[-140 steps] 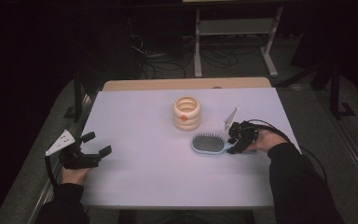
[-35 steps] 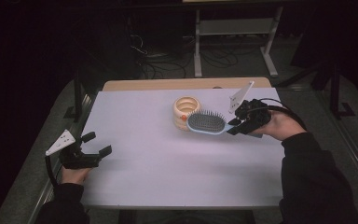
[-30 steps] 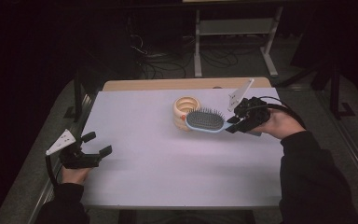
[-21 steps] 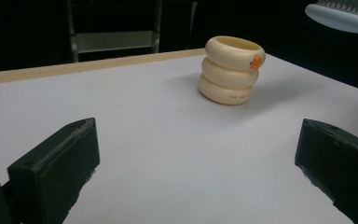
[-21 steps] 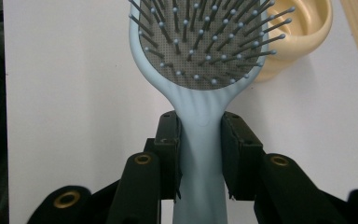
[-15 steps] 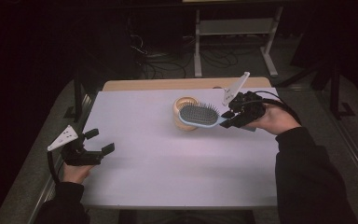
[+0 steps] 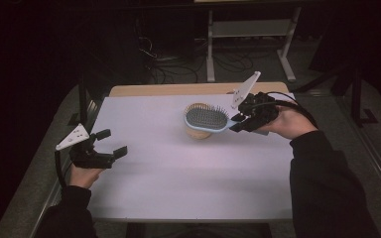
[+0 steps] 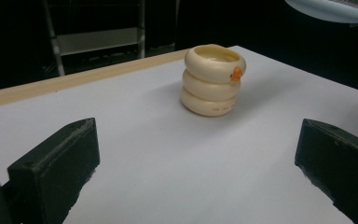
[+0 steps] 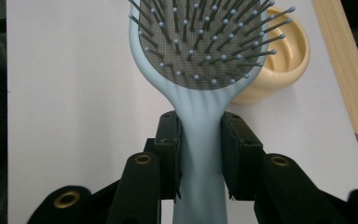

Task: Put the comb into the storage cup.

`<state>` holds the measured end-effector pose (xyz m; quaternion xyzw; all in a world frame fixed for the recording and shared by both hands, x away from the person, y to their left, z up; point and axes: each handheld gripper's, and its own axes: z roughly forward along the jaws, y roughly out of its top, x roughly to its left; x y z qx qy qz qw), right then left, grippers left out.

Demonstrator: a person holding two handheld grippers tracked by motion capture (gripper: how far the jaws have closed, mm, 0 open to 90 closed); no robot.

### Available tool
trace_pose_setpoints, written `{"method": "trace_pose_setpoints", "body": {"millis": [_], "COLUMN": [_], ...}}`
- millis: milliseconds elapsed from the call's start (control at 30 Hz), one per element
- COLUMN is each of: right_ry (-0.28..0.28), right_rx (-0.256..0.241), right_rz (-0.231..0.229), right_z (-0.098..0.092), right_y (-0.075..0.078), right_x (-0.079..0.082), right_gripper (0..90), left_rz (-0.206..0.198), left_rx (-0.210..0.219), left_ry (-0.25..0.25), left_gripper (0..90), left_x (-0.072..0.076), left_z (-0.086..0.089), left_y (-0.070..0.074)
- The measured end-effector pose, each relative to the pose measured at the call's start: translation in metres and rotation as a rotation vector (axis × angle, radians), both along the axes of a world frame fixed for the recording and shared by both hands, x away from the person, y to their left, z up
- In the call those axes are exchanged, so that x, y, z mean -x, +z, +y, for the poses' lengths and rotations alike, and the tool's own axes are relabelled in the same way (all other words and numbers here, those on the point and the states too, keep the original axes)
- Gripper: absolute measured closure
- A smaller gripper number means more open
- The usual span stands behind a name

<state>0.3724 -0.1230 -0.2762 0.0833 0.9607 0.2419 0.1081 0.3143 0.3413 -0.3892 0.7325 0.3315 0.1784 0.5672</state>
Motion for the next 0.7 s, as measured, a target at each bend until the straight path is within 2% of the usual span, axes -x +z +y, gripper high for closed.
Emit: {"method": "trace_pose_setpoints", "body": {"millis": [233,600,700], "right_ry": [0.013,0.019,0.024], "right_rx": [-0.027,-0.028,-0.029], "right_rz": [-0.019,-0.039,-0.042], "right_z": [0.002,0.009,0.012], "right_y": [0.008,0.015,0.017], "right_x": [0.000,-0.002,-0.002], "right_gripper": [68.7,68.7,68.7], "left_rz": [-0.005,-0.015,-0.024], "left_rx": [0.000,-0.005,0.009], "left_ry": [-0.031,-0.062,-0.063], "left_gripper": [0.0,0.0,0.0], "left_x": [-0.004,-0.010,-0.011], "left_z": [-0.007,-0.019,-0.020], "left_y": [0.012,0.024,0.029]}}
